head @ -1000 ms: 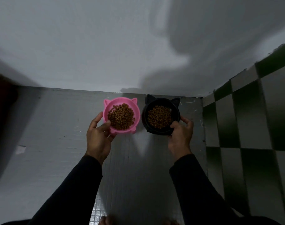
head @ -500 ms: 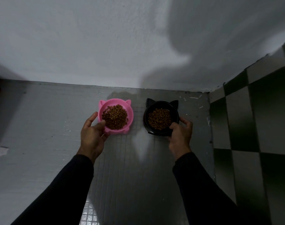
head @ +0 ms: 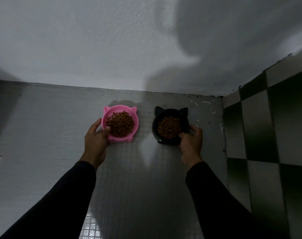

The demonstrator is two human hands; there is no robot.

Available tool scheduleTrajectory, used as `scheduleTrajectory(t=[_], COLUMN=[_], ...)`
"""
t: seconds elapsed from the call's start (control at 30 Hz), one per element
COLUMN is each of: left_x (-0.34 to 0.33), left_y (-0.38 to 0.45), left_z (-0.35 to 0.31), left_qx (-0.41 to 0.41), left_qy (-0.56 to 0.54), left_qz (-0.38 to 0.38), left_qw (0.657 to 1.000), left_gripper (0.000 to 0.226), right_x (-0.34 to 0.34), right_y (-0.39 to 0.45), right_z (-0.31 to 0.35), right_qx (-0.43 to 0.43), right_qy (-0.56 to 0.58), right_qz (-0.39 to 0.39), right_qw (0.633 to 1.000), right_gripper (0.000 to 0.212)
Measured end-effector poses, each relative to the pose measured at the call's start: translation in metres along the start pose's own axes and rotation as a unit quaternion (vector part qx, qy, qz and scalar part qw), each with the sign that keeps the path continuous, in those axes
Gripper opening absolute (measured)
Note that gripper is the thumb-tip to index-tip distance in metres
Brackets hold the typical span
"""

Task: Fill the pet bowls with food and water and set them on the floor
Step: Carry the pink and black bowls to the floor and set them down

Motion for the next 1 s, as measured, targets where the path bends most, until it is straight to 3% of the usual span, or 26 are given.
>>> scheduleTrajectory(t=[0.2, 0.4, 1.0], left_x=[-0.001, 0.006, 0.003], left_y=[0.005, 0.008, -0.01], left_z=[-0.012, -0.02, -0.029], left_qx=[-0.066, -0.104, -0.162], left_qy=[0.143, 0.304, 0.372], left_qz=[-0.082, -0.179, -0.183], left_qw=[0.984, 0.93, 0.895], left_gripper=[0.032, 0.034, 0.026], right_x=[0.006, 0.011, 0.012], right_y=[0.005, 0.007, 0.01], right_z=[0.014, 0.018, 0.018], right_qx=[0.095, 0.104, 0.123], right_qy=[-0.152, -0.181, -0.227], right_qz=[-0.041, -0.05, -0.029], right_qw=[0.983, 0.977, 0.966], right_gripper=[0.031, 0.032, 0.025])
Point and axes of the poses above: each hand's wrist, its own y-axis towards the middle knuckle, its own x-axis out of the back of the hand, z = x × y, the point moved 6 cm from there along y, towards the middle knuckle, and after that the axes turned 6 degrees about y, right-handed, at the moved point
